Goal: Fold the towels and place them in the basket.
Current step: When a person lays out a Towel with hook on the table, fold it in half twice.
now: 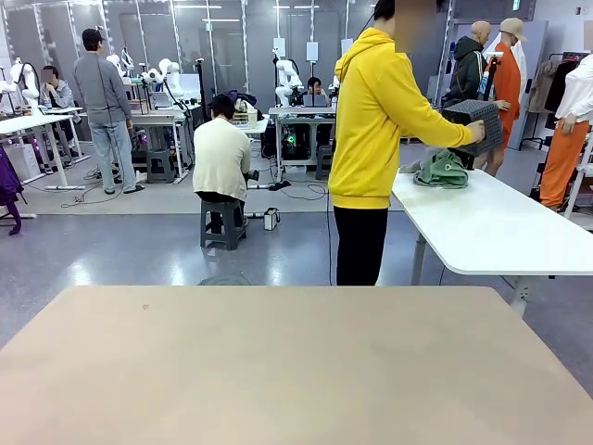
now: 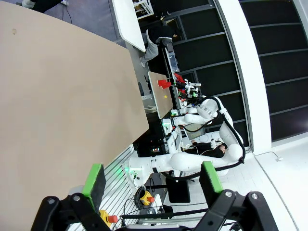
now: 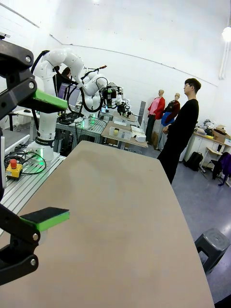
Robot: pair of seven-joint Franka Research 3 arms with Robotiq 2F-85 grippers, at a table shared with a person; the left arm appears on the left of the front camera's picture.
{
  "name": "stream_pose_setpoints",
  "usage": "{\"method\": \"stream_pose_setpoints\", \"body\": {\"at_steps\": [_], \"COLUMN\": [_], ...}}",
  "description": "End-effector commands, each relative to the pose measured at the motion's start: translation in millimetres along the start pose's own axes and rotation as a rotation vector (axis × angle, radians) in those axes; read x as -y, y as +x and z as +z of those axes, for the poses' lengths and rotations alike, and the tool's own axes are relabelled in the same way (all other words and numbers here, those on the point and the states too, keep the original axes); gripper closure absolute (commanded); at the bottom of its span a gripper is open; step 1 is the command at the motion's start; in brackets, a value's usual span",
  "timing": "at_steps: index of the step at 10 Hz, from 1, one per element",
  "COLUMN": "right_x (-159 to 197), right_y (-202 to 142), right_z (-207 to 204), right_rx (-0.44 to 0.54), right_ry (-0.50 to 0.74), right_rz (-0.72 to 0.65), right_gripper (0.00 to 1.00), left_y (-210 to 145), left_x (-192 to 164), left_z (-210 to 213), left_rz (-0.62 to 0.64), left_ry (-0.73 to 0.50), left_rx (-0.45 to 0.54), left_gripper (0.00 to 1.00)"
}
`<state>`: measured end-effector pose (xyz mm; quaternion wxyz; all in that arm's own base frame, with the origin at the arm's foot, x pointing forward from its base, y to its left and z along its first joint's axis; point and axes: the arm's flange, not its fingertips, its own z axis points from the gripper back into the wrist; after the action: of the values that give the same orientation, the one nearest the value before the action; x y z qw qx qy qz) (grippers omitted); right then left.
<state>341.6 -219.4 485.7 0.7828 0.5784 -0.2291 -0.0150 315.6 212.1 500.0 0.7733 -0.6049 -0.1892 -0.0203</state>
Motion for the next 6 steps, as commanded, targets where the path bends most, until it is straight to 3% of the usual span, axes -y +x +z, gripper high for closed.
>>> {"method": "stream_pose_setpoints", "body": {"at_steps": [1,6], "right_x": [-3.3,-3.3], "right_y": [0.4,0.4], "right_z": [0.6,0.6], "right_rx": [0.008,0.008], "right_ry": [0.011,0.011], "right_rz": [0.014,0.014], "right_gripper": [0.00,0.00], "left_y": [-1.9,-1.9], "left_x": [-0.1,-0.1], "left_z": [0.7,0.7], "left_rz": [-0.003,-0.003], "left_ry": [-0.006,-0.006], "left_rx": [-0.010,-0.010], "left_gripper": [0.00,0.00]}}
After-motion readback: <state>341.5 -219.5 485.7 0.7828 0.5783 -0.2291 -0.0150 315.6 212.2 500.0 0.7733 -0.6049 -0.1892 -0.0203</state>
